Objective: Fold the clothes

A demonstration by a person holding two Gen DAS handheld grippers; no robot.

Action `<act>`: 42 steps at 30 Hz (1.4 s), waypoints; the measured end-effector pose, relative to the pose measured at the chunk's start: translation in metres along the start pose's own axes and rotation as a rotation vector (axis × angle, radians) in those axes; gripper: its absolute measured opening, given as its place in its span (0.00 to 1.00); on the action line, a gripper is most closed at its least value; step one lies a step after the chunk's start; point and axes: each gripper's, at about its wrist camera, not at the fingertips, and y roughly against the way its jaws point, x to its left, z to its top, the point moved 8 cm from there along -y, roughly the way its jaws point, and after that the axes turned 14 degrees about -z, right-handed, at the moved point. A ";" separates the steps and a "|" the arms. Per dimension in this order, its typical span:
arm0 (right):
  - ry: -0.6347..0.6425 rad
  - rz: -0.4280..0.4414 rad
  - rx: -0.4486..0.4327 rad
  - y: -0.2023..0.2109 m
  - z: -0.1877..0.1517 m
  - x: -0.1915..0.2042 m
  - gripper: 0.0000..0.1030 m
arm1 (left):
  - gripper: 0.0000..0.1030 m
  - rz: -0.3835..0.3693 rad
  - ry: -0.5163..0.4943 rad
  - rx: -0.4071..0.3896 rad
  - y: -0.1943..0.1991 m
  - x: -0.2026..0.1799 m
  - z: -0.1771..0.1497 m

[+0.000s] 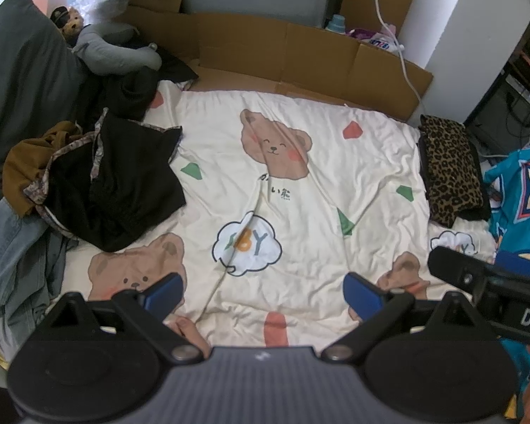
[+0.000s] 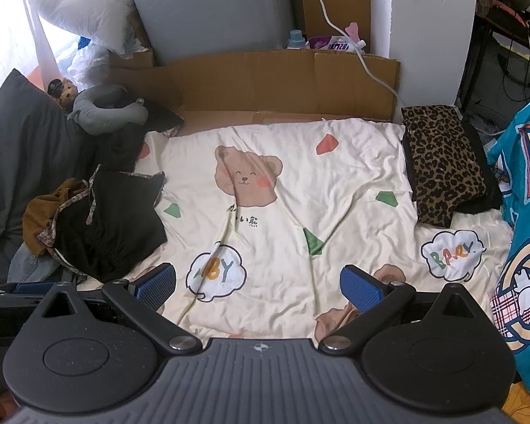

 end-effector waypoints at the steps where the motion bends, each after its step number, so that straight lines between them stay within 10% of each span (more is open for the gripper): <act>1: 0.000 0.001 0.002 -0.001 0.000 -0.001 0.99 | 0.96 0.000 0.000 0.001 0.000 0.000 0.000; 42: -0.004 0.010 0.017 -0.001 -0.003 0.001 0.99 | 0.96 0.001 0.000 -0.008 0.002 0.002 -0.001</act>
